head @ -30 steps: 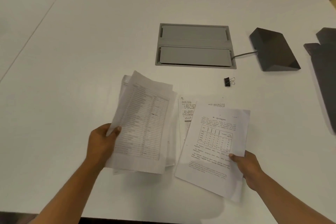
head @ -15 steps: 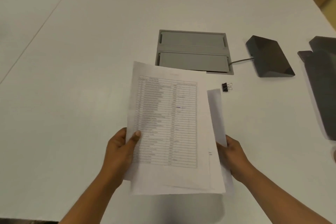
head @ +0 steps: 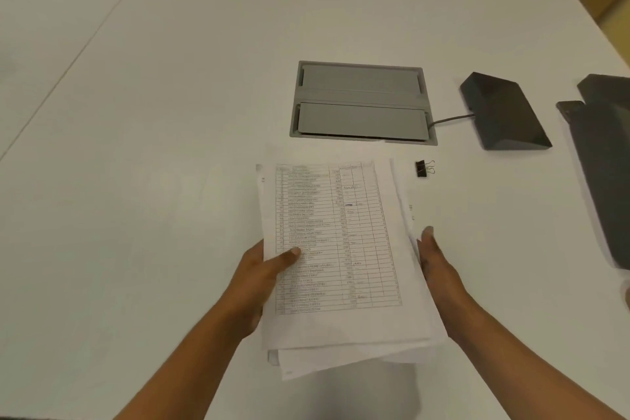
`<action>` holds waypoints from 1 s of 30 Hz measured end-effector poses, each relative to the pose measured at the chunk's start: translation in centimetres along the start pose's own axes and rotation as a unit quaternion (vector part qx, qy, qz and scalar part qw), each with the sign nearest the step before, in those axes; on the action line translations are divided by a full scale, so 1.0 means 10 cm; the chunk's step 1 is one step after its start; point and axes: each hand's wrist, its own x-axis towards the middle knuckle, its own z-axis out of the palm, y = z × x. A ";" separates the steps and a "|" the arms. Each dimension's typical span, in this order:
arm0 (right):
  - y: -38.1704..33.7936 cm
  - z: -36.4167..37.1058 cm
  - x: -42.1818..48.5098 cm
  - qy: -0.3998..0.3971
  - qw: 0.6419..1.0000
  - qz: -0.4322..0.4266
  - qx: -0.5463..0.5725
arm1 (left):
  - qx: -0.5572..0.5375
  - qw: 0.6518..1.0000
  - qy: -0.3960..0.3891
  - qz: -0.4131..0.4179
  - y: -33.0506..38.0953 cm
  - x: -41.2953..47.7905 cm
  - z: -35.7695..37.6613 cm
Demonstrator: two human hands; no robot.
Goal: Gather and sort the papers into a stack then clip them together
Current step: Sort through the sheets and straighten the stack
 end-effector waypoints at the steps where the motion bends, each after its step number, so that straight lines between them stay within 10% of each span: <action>1: -0.02 0.01 0.00 -0.020 1.000 -0.015 -0.008 | -0.007 1.000 -0.001 0.005 0.00 0.01 0.02; 19: -0.24 0.10 0.02 0.009 0.958 -0.262 -0.119 | 0.058 0.966 0.036 0.251 0.15 0.12 0.37; 30: 0.14 -0.06 0.23 0.003 0.964 -0.208 -0.164 | 0.133 0.966 0.035 0.217 -0.20 0.30 0.26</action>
